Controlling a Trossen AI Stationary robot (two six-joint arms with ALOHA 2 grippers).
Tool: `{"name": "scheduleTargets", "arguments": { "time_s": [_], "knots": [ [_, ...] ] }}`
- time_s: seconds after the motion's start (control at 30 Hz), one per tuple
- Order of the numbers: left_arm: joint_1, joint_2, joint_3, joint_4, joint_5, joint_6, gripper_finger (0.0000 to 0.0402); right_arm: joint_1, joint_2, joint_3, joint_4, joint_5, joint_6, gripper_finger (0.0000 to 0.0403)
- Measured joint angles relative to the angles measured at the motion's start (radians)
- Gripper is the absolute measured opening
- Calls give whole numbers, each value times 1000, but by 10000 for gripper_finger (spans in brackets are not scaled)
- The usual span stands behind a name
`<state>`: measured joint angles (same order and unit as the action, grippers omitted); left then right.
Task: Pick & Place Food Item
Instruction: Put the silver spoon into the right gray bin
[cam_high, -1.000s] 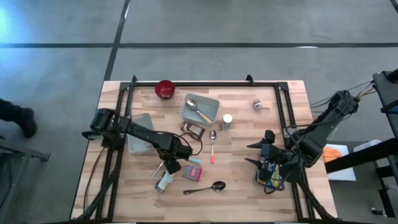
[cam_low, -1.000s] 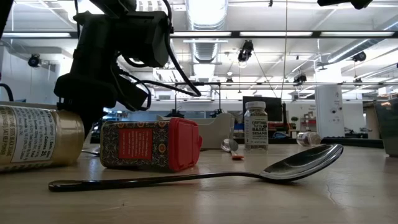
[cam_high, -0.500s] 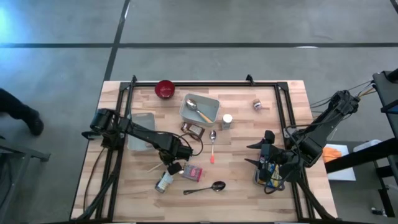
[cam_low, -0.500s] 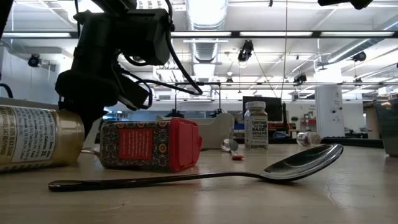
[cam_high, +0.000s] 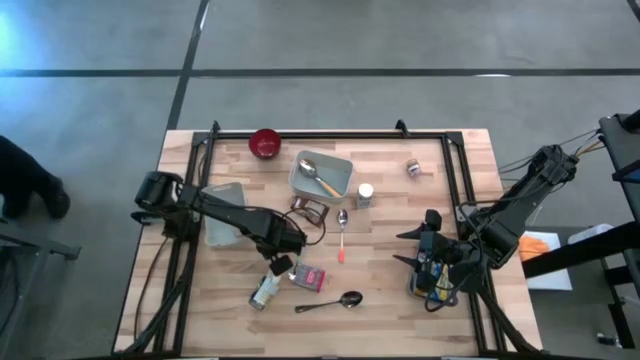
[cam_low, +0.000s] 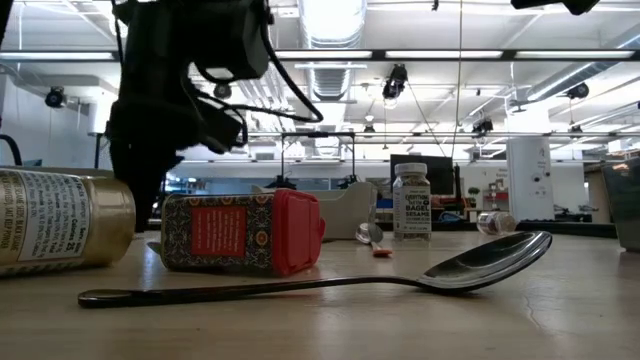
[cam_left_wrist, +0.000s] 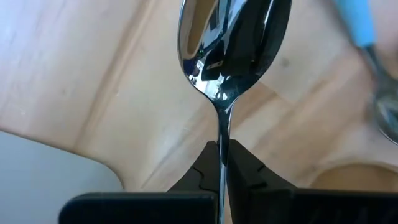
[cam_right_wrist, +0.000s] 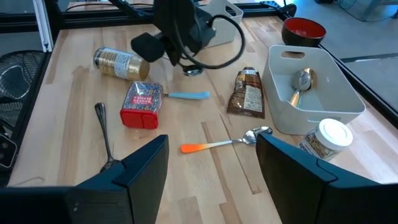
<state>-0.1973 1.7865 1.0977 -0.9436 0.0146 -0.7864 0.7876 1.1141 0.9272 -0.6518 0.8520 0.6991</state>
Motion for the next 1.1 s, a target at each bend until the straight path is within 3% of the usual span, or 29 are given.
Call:
{"name": "scheduleTargets", "arguments": {
  "time_s": [0.4,0.67,1.1],
  "knots": [
    [0,-116,2,17,-46,-27,0,0,0,0,1,-20,0,241],
    [2,-239,2,52,-131,-62,0,0,0,0,3,-21,-5,241],
    [62,-312,3,276,-141,-70,0,0,0,0,5,-19,-4,241]
  ]
}}
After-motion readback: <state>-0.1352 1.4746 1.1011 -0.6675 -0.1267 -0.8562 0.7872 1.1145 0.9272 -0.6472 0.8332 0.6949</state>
